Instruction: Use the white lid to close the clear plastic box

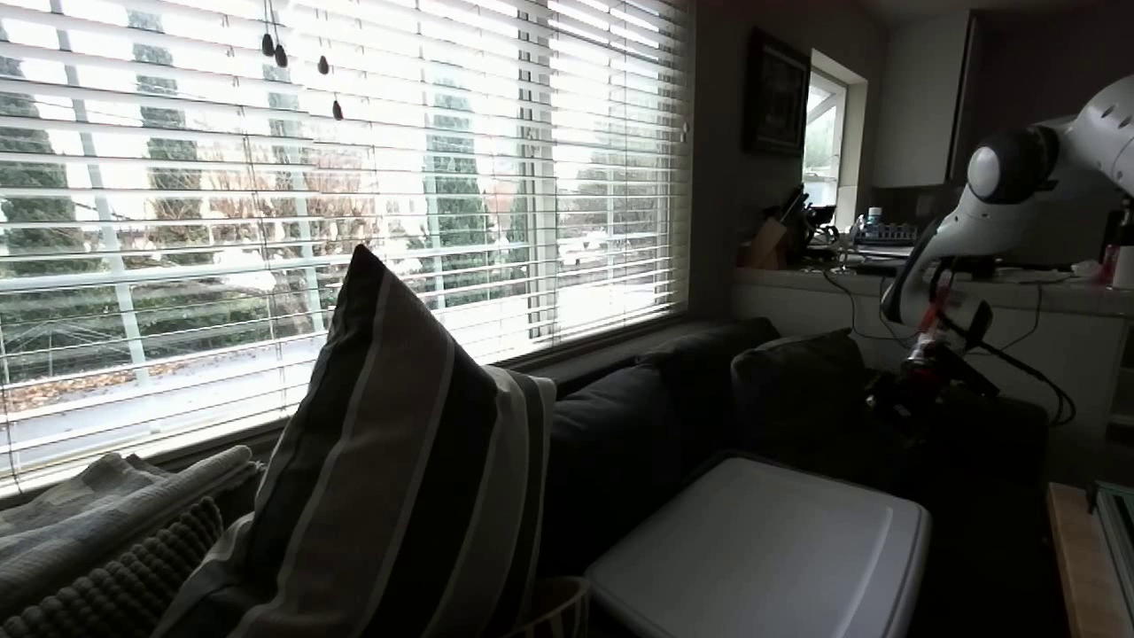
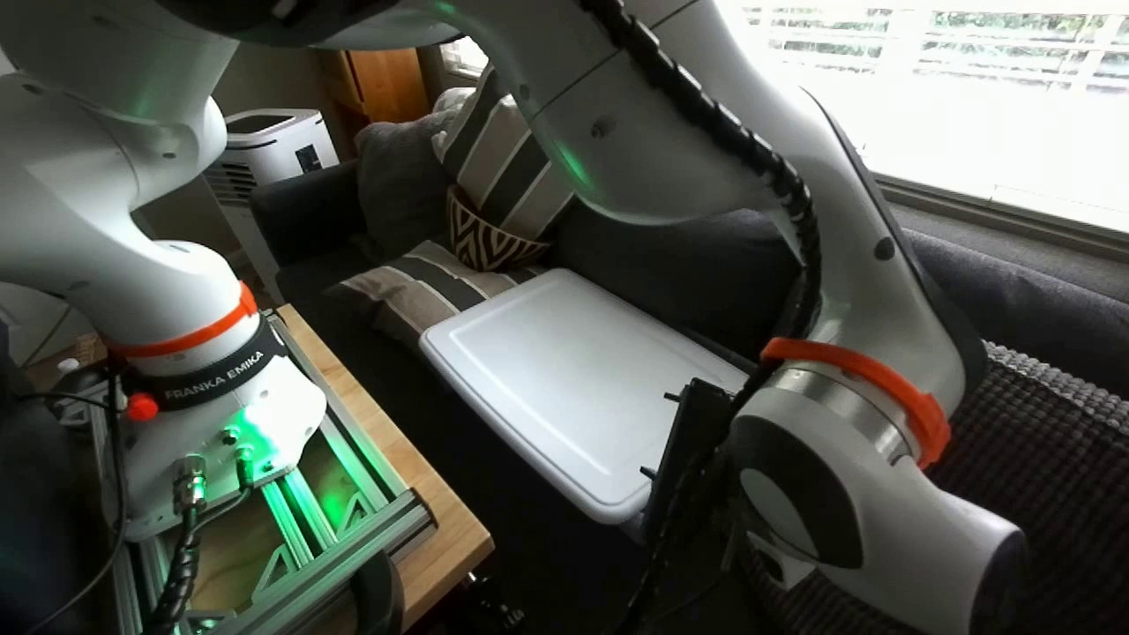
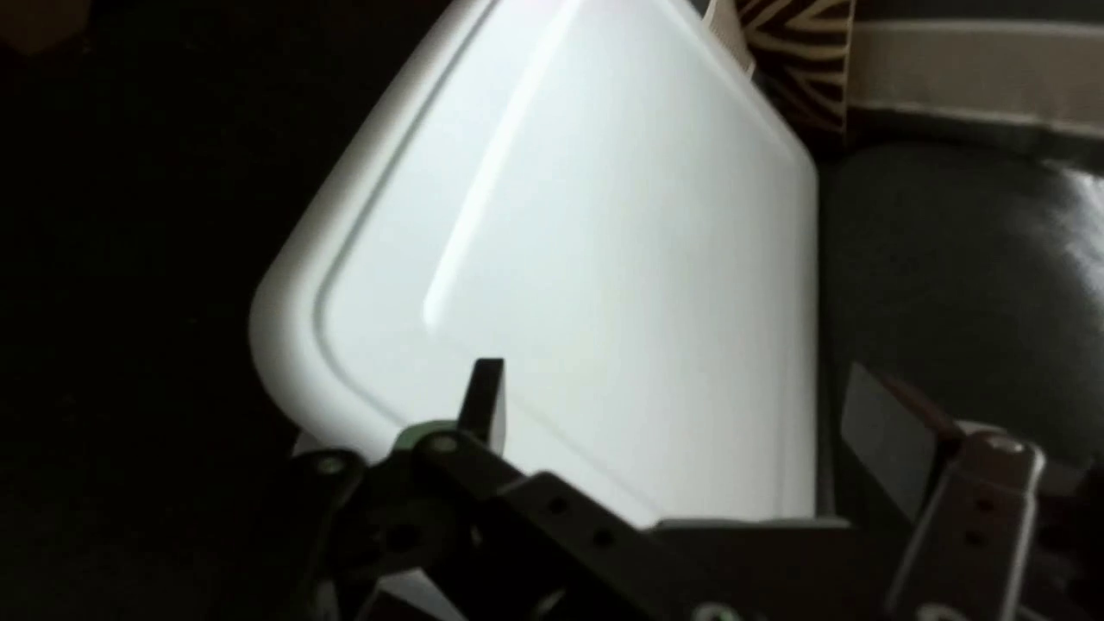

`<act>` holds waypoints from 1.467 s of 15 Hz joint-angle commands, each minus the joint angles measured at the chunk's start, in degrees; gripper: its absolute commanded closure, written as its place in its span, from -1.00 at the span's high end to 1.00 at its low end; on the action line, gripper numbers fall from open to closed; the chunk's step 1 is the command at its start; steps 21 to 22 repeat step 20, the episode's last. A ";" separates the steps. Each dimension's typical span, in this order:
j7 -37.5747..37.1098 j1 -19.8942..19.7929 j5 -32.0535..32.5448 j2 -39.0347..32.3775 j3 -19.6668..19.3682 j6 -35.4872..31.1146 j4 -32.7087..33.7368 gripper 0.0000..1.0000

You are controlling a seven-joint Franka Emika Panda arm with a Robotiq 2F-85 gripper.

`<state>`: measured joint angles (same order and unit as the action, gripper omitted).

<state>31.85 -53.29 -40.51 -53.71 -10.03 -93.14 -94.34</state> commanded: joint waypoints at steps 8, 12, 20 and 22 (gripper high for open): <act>-0.86 -0.94 0.31 -0.05 1.36 -4.81 -0.94 1.00; -0.79 -0.41 -1.03 0.84 1.35 -8.85 -2.65 1.00; -0.89 -0.92 -0.39 0.51 1.85 -12.70 -1.88 1.00; -0.89 -0.92 -0.39 0.51 1.85 -12.70 -1.88 1.00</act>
